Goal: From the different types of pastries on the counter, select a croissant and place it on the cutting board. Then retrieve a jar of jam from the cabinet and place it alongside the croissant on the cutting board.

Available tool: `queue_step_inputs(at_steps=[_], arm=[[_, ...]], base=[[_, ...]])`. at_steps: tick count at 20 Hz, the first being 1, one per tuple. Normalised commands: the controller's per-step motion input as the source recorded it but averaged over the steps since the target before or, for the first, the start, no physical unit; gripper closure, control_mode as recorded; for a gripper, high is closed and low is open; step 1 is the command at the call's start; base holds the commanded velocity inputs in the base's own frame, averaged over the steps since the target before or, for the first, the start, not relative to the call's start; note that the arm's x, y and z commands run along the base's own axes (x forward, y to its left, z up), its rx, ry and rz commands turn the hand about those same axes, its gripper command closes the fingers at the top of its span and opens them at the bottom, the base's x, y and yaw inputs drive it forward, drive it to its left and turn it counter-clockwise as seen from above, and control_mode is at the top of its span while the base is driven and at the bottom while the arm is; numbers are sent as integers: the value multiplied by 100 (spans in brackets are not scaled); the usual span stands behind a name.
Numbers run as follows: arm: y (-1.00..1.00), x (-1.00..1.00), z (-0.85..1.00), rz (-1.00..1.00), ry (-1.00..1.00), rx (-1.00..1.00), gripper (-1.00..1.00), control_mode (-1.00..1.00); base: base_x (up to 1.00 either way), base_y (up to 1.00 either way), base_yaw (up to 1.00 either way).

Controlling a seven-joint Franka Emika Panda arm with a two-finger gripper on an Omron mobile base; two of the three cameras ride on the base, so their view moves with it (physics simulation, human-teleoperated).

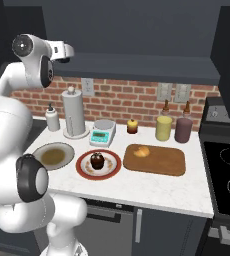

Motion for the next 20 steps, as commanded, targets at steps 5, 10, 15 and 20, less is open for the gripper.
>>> queue_step_inputs(at_steps=[5,10,15,20], arm=[[1,0,0,-2,0,0,-100,-100],[0,0,0,0,0,0,-100,-100],[0,0,-2,0,0,1,-100,-100],[0,0,0,0,0,0,-100,-100]], base=[[0,0,0],[0,0,0],[0,0,0],[0,0,0]])
